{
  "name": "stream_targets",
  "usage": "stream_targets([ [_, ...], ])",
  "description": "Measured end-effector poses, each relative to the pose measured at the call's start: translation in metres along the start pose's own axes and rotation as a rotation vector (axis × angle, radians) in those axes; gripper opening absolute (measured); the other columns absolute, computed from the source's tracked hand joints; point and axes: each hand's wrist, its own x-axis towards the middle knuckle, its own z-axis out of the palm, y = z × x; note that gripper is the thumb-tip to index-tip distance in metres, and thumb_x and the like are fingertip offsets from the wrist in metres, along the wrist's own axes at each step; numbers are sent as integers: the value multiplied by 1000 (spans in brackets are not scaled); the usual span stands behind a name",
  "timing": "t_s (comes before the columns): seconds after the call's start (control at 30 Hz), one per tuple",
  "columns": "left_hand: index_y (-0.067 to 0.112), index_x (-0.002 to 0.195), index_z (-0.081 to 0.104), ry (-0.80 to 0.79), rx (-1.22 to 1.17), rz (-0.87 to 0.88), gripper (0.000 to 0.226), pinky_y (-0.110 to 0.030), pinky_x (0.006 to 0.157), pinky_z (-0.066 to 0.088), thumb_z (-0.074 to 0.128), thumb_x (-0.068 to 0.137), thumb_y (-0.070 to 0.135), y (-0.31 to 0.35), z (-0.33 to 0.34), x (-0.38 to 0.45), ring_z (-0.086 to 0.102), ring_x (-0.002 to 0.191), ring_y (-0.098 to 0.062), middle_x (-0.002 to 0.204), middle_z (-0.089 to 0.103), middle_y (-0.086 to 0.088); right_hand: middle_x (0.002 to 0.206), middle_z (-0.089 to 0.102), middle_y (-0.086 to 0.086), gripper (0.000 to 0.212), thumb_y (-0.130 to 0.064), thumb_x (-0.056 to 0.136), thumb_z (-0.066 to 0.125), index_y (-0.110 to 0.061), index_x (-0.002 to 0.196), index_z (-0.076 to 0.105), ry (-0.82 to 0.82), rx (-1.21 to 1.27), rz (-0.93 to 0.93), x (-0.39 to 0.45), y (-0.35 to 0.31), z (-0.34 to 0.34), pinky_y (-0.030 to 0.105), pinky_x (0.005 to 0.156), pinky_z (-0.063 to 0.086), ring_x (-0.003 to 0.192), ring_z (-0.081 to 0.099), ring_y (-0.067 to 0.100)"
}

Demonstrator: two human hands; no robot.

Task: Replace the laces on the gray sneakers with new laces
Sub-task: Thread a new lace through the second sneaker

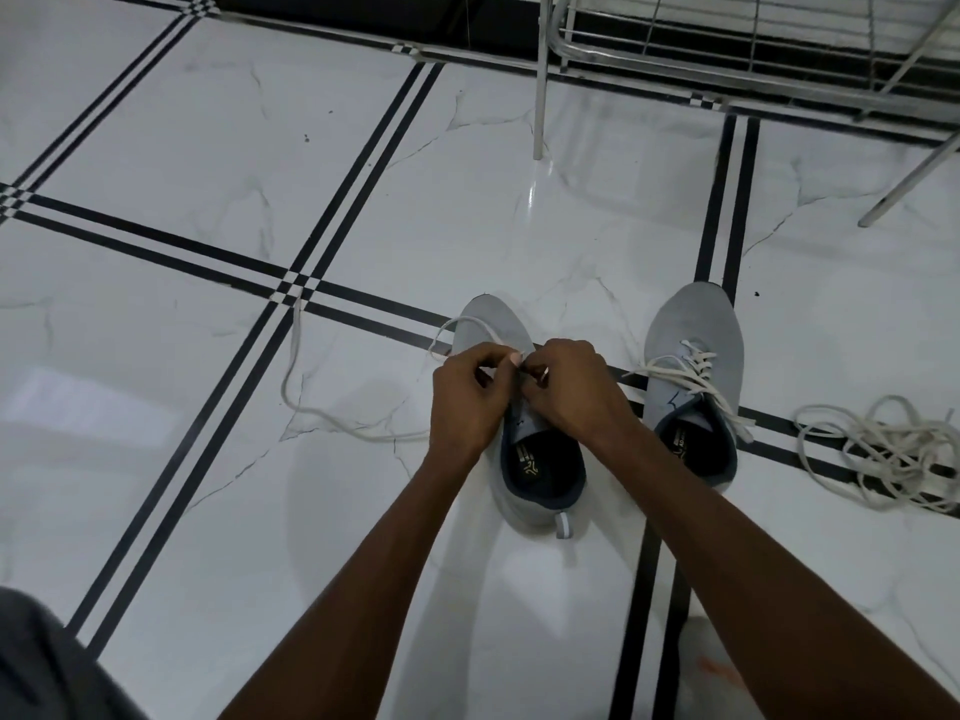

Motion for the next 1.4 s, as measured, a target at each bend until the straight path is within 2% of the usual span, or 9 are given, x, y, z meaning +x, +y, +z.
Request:
stream_targets([
  [0.07,18,95,78,-32,55,18,15,-11,71,48,65,99,24,-4,0,1,68,84,-2,90,75,12,83,74,0,14,-21,88,68,-14,86,80,19,121,40,0,5,-3,20,64,49,71,64,12],
  [0.17,19,101,80,-32,137,14,16,-17,77,54,66,97,25,-10,-2,2,67,84,-2,97,78,8,90,75,-8,12,-21,88,73,-19,97,82,1,359,164,-1,9,-7,2,62,42,67,61,-6],
  [0.27,18,103,81,-22,147,-7,16,-5,76,46,69,94,22,-7,1,1,65,78,-1,98,79,5,88,75,-10,12,-20,90,72,-20,98,81,-19,591,295,-4,11,-5,5,58,43,66,61,-6],
  [0.5,11,103,81,-29,149,-64,17,-19,83,54,73,91,20,-7,5,2,70,82,-11,95,79,-4,94,76,3,15,-12,89,70,-23,89,80,-55,874,525,-6,15,0,26,67,45,74,55,12],
  [0.7,11,101,81,-12,154,-59,16,-24,83,54,74,89,19,-10,9,0,70,85,-15,95,79,-5,95,78,5,14,-13,87,73,-24,86,80,-60,951,574,-4,17,6,38,85,56,93,68,24],
  [0.87,17,97,82,33,86,-111,11,-32,86,56,77,89,22,-12,14,0,69,88,-13,95,78,0,103,75,10,18,-19,94,67,-9,105,77,-202,1072,533,-4,23,-4,27,74,59,87,69,20],
  [1.07,22,84,73,140,181,-54,8,-13,81,36,80,82,24,-9,14,-1,51,94,-14,89,60,6,75,71,6,11,-9,94,67,0,99,71,-152,941,453,3,19,-4,25,61,58,68,64,14],
  [1.2,20,80,72,76,376,-8,20,-39,84,41,65,93,33,-3,9,-4,55,86,-17,79,66,5,81,72,14,20,-25,96,65,-6,93,72,-134,720,376,6,9,2,34,68,59,69,63,17],
  [1.4,30,75,76,-21,381,-208,51,-43,85,36,41,95,61,-5,14,-9,59,84,-18,67,67,10,85,67,5,19,-22,100,53,-7,105,63,-147,570,326,6,3,-2,35,69,56,70,62,15],
])
